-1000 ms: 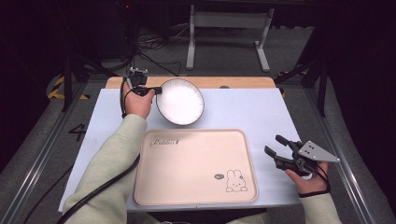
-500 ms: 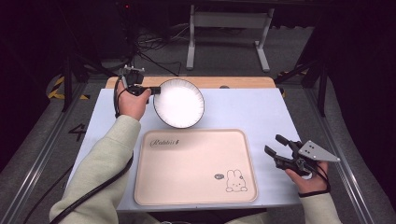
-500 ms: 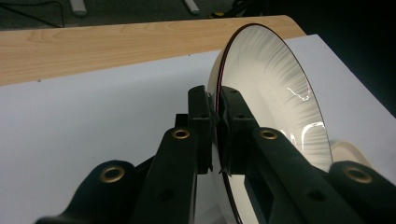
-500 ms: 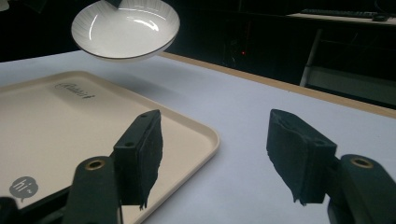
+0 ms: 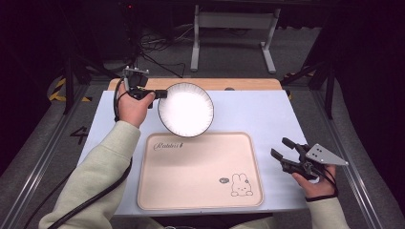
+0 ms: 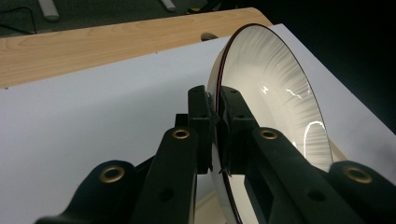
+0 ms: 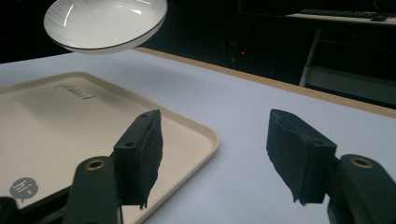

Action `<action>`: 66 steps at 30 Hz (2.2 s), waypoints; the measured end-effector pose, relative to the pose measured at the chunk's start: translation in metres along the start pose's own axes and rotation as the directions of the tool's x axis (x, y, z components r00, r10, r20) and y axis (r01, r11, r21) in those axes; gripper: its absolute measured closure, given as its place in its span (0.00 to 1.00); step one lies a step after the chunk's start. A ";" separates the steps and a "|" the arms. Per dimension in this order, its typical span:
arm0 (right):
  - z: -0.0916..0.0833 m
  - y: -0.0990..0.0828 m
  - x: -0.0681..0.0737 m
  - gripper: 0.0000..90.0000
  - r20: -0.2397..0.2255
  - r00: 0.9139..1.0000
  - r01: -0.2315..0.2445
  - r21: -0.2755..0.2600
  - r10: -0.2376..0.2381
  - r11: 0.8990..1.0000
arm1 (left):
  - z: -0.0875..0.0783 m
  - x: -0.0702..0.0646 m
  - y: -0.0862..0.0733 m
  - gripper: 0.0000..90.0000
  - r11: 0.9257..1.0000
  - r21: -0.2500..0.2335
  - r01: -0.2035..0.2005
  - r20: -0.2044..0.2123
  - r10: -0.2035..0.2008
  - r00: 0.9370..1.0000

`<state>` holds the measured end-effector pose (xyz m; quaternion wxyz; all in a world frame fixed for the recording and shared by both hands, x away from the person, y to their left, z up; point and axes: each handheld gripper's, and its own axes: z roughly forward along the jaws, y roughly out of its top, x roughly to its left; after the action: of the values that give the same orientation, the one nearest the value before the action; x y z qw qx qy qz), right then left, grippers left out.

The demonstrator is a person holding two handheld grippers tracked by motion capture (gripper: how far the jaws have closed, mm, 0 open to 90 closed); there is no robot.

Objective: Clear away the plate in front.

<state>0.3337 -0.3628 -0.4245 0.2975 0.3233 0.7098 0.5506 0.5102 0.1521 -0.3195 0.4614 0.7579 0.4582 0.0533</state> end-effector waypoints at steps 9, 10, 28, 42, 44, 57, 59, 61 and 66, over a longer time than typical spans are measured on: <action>-0.001 0.001 0.000 0.41 -0.003 1.000 0.002 -0.005 -0.002 1.000 | -0.003 -0.017 -0.003 0.94 0.998 0.018 -0.056 0.050 0.055 0.997; -0.001 0.001 0.000 0.41 -0.003 1.000 0.001 -0.005 -0.001 1.000 | -0.003 -0.019 -0.004 0.94 0.997 0.024 -0.069 0.057 0.067 0.996; -0.001 0.001 0.000 0.41 0.002 1.000 0.004 -0.001 -0.004 1.000 | -0.006 -0.055 -0.016 0.94 0.984 0.060 -0.170 0.147 0.160 0.976; -0.002 0.001 0.000 0.41 0.007 1.000 0.008 0.002 -0.008 1.000 | 0.001 -0.066 -0.027 0.94 0.976 0.081 -0.204 0.189 0.186 0.964; -0.002 0.001 0.000 0.41 0.007 1.000 0.008 0.002 -0.008 1.000 | 0.002 -0.066 -0.029 0.94 0.975 0.086 -0.207 0.197 0.187 0.962; -0.001 -0.001 -0.001 0.41 0.007 1.000 0.011 0.007 -0.011 1.000 | 0.016 -0.068 -0.049 0.94 0.971 0.113 -0.212 0.230 0.182 0.956; -0.001 -0.001 -0.001 0.41 0.010 1.000 0.009 0.011 -0.009 1.000 | 0.019 -0.068 -0.052 0.94 0.970 0.119 -0.212 0.239 0.179 0.954; -0.001 -0.001 -0.001 0.41 0.010 1.000 0.009 0.012 -0.009 1.000 | 0.021 -0.067 -0.054 0.94 0.969 0.128 -0.211 0.245 0.175 0.954; -0.001 -0.001 -0.001 0.41 0.009 1.000 0.010 0.011 -0.010 1.000 | 0.027 -0.066 -0.061 0.94 0.968 0.146 -0.205 0.257 0.163 0.952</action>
<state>0.3332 -0.3643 -0.4255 0.3015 0.3238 0.7132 0.5436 0.4464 0.0948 -0.3576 0.4402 0.8350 0.3281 -0.0364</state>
